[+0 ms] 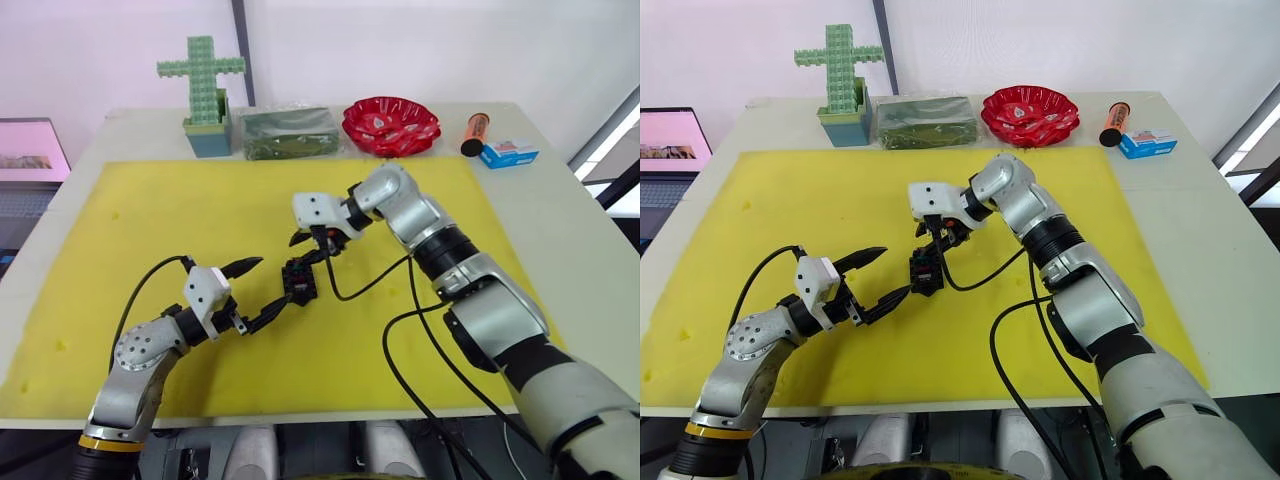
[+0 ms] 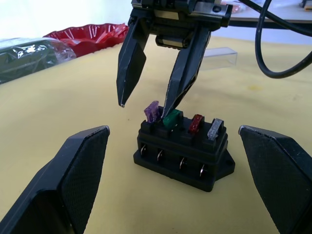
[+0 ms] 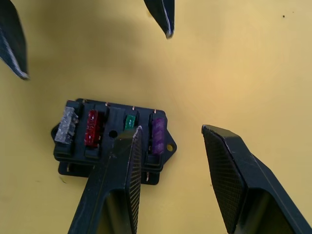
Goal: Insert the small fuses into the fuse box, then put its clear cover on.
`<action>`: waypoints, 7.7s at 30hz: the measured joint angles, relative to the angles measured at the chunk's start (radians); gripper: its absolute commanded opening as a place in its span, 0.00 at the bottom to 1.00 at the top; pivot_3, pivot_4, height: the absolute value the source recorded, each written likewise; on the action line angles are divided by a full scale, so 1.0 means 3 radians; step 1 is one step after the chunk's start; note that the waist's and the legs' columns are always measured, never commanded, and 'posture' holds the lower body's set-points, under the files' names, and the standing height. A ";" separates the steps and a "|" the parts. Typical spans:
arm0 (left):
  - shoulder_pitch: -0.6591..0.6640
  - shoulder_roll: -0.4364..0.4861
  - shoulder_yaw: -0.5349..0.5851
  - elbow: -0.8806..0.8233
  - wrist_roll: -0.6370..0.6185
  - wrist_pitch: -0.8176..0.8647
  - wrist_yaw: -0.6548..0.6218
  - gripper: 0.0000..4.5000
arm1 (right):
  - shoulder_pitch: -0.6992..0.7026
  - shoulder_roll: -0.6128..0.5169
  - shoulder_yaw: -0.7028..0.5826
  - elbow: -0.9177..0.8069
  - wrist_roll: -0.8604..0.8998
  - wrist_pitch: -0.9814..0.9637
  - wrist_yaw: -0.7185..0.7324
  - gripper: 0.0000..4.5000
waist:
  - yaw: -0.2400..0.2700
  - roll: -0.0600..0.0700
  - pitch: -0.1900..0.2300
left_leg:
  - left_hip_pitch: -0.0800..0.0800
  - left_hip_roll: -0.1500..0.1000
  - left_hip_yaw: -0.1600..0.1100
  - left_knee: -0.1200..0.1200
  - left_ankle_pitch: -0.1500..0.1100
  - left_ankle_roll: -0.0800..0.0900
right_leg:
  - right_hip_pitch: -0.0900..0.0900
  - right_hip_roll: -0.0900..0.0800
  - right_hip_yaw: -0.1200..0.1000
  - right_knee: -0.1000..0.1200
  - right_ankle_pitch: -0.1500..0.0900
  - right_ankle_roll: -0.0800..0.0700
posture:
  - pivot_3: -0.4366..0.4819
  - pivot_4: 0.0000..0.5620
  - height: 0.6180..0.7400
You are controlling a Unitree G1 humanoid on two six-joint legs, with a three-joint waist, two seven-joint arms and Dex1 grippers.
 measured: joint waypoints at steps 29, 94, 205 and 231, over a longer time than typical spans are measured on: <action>-0.0010 0.0001 -0.0002 0.0000 0.0000 0.0000 -0.0035 1.00 | 0.0650 -0.0196 -0.0320 -0.1131 0.0290 0.0777 -0.0469 0.01 | 0.0002 -0.0001 0.0000 | 0.0000 0.0000 0.0000 0.0000 0.0000 0.0000 | -0.0001 0.0000 0.0000 0.0000 0.0000 0.0000 | 0.48 0.27 1.00; 0.0003 0.0036 0.0030 -0.0007 -0.0002 0.0059 -0.0030 1.00 | 0.0971 -0.0253 -0.0079 -0.1267 0.0183 0.0605 -0.0789 0.01 | 0.0009 -0.0002 -0.0011 | 0.0014 0.0000 0.0000 0.0000 0.0000 0.0000 | 0.0016 -0.0001 0.0000 -0.0001 -0.0003 -0.0005 | 0.48 0.27 1.00; -0.0702 0.0579 0.0150 -0.1013 -0.0843 0.1035 -0.0401 1.00 | 0.2494 -0.1523 -0.1769 -0.1475 0.1169 0.0635 -0.1640 0.99 | 0.0022 -0.0006 -0.0004 | 0.0002 -0.0002 -0.0003 0.0004 0.0000 0.0000 | 0.0014 0.0004 0.0004 -0.0015 -0.0008 0.0001 | 0.48 0.27 1.00; -0.0669 0.0576 0.0120 -0.0971 -0.0815 0.1023 -0.0402 1.00 | 0.2518 -0.1454 -0.1658 -0.1415 0.1077 0.0389 -0.1577 0.78 | 0.0017 -0.0006 -0.0004 | 0.0003 -0.0002 -0.0003 0.0004 0.0000 0.0000 | 0.0015 0.0004 0.0004 -0.0014 -0.0006 0.0004 | 0.48 0.27 1.00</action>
